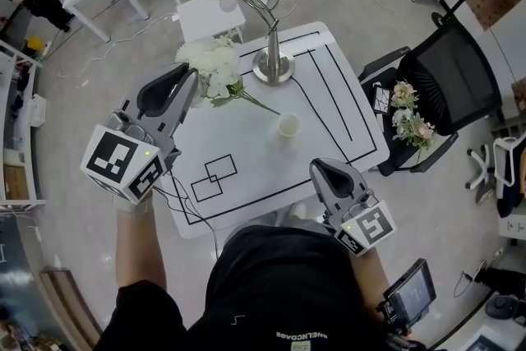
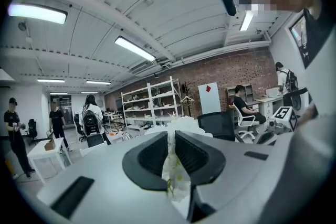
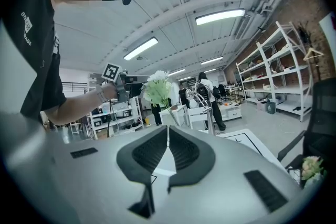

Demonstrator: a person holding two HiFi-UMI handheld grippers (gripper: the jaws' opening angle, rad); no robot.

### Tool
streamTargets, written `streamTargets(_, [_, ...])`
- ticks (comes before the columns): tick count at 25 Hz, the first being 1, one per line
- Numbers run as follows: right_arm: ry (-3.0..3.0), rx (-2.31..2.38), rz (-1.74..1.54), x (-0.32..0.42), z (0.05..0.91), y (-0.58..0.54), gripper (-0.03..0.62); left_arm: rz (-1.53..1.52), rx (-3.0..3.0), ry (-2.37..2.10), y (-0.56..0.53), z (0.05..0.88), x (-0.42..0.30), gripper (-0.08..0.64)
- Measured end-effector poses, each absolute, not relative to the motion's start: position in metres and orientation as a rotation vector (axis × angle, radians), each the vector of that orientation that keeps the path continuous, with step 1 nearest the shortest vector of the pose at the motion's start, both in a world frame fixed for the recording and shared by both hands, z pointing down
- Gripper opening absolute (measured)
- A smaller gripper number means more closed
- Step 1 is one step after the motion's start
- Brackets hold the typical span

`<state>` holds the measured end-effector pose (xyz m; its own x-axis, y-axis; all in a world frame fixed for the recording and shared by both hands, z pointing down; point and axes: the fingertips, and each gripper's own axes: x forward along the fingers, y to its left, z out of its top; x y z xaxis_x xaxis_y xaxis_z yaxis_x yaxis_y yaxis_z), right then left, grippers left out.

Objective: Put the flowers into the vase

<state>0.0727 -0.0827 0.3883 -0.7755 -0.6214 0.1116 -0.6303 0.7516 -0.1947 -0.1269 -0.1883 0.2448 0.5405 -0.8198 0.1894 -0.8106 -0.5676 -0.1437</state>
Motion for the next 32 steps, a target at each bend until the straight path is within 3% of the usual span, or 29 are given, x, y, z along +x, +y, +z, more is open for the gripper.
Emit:
streamTargets(13, [-2.914,1.1,0.31,0.081,0.374,-0.084,0.006,-0.341,-2.714,1.31,-0.178,0.212,-0.097,0.048])
streamTargets(32, [-2.878,1.14,0.342,0.09,0.385,-0.083,0.006,-0.569,-2.792,1.209,-0.178,0.304,-0.054,0.048])
